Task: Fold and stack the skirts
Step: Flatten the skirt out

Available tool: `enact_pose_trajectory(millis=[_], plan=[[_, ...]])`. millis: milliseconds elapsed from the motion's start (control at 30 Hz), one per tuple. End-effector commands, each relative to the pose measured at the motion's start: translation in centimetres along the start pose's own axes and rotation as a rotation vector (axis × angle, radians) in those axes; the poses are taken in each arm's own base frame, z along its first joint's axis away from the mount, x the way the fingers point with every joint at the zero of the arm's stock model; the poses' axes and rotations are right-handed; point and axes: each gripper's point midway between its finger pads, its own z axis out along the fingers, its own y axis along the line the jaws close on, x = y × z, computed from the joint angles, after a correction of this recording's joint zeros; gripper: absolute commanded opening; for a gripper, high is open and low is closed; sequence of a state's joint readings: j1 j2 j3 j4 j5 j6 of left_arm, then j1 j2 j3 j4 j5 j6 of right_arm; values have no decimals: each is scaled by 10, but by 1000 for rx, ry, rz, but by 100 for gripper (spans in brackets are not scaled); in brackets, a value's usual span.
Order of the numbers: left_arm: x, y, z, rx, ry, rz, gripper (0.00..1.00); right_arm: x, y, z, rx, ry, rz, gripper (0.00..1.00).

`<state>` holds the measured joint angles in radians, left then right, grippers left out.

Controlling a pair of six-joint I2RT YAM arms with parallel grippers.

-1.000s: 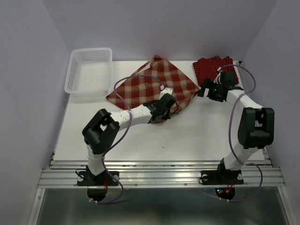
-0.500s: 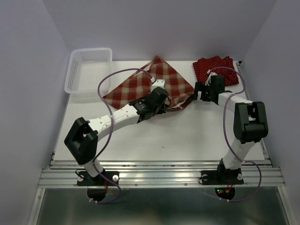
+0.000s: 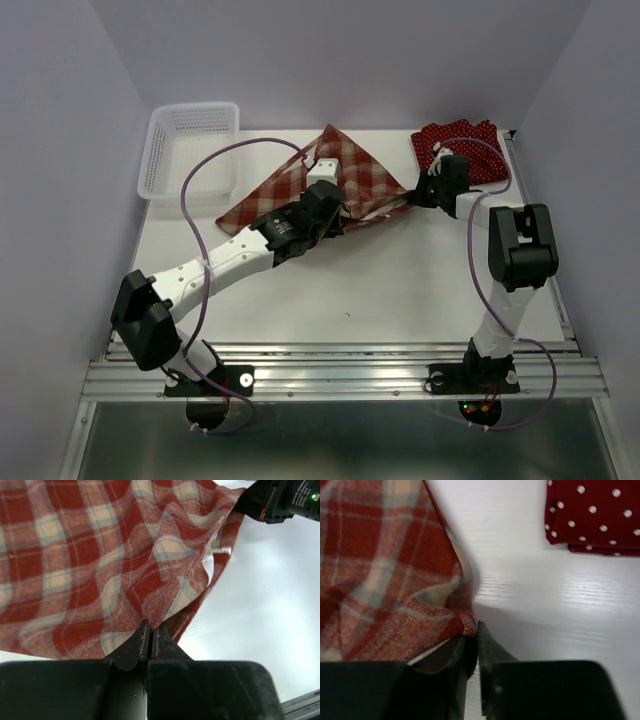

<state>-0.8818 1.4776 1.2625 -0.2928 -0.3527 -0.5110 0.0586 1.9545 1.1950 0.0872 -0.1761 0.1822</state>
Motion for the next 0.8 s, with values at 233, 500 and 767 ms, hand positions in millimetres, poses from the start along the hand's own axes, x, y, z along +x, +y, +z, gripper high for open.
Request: enact_pose_trajectory(millis=[233, 500, 767], plan=[[-104, 104, -118, -322, -334, -78, 0, -213, -43, -173, 420, -476, 11, 4], [-192, 121, -219, -270, -718, -169, 0, -261, 4, -305, 336, -671, -23, 6], [-220, 138, -219, -372, -792, -135, 0, -285, 11, -361, 378, -781, -52, 8]])
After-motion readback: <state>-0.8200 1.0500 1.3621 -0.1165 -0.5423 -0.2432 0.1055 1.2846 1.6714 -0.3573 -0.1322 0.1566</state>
